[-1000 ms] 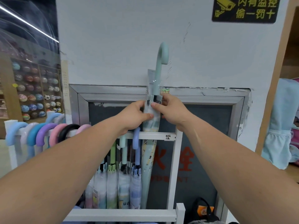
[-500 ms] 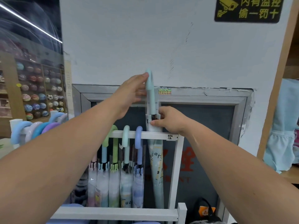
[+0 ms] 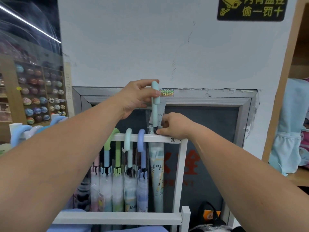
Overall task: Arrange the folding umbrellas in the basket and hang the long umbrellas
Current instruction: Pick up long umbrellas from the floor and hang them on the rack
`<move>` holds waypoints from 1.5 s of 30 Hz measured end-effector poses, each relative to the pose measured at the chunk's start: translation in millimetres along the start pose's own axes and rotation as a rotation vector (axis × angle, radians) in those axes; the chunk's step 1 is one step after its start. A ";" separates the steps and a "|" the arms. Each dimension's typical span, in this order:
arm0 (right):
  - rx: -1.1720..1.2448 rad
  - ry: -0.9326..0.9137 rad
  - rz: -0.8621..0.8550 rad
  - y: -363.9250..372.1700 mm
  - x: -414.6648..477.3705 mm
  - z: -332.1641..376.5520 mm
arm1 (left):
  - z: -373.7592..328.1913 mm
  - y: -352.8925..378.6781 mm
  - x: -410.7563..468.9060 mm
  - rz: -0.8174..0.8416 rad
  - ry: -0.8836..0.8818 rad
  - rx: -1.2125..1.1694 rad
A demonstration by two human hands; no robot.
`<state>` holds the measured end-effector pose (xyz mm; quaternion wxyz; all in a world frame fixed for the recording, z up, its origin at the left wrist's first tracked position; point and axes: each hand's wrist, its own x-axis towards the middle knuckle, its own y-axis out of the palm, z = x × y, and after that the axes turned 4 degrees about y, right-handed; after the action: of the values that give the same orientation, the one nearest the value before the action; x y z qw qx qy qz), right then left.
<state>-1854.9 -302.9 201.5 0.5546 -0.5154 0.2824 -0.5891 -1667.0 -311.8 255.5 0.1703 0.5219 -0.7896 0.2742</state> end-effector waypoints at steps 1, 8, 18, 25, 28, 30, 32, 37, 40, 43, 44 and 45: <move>0.005 0.009 -0.004 -2.2 -3.0 -3.2 | 3.7 1.1 -1.0 -0.003 -0.008 0.011; 0.402 0.017 -0.176 -20.0 -17.9 -15.7 | 33.2 5.9 -12.3 0.066 -0.112 0.122; 0.413 -0.099 -0.009 -8.0 -24.3 -8.0 | 39.0 6.9 -28.5 0.377 -0.228 0.393; 0.386 -0.104 0.043 4.5 -23.0 -12.2 | 41.9 7.6 -23.5 0.536 -0.300 0.555; 0.270 -0.093 0.058 10.5 -20.8 -11.0 | 44.8 8.4 -21.8 0.556 -0.309 0.620; 0.177 -0.078 0.035 13.4 -19.8 -9.4 | 45.1 7.8 -22.1 0.553 -0.330 0.631; 0.136 -0.066 0.017 15.6 -19.8 -8.0 | 46.0 5.5 -24.5 0.527 -0.329 0.616; 0.046 -0.050 0.026 16.2 -19.8 -3.1 | 52.8 -12.3 -42.0 0.379 -0.209 0.851; -0.084 -0.031 0.031 13.7 -21.5 -0.5 | 52.3 -21.3 -57.2 0.328 -0.165 0.921; -0.174 -0.020 -0.012 15.3 -25.6 3.6 | 50.1 -21.3 -69.1 0.286 -0.124 0.956; -0.182 -0.023 -0.024 16.8 -26.7 5.5 | 49.9 -20.5 -71.3 0.276 -0.120 0.980; -0.189 -0.025 -0.032 18.1 -27.8 7.1 | 49.7 -19.1 -73.1 0.271 -0.123 1.011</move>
<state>-1845.9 -279.0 179.2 0.4977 -0.5769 0.3216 -0.5622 -1619.6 -294.6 180.4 -0.1862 0.4473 -0.6277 0.6093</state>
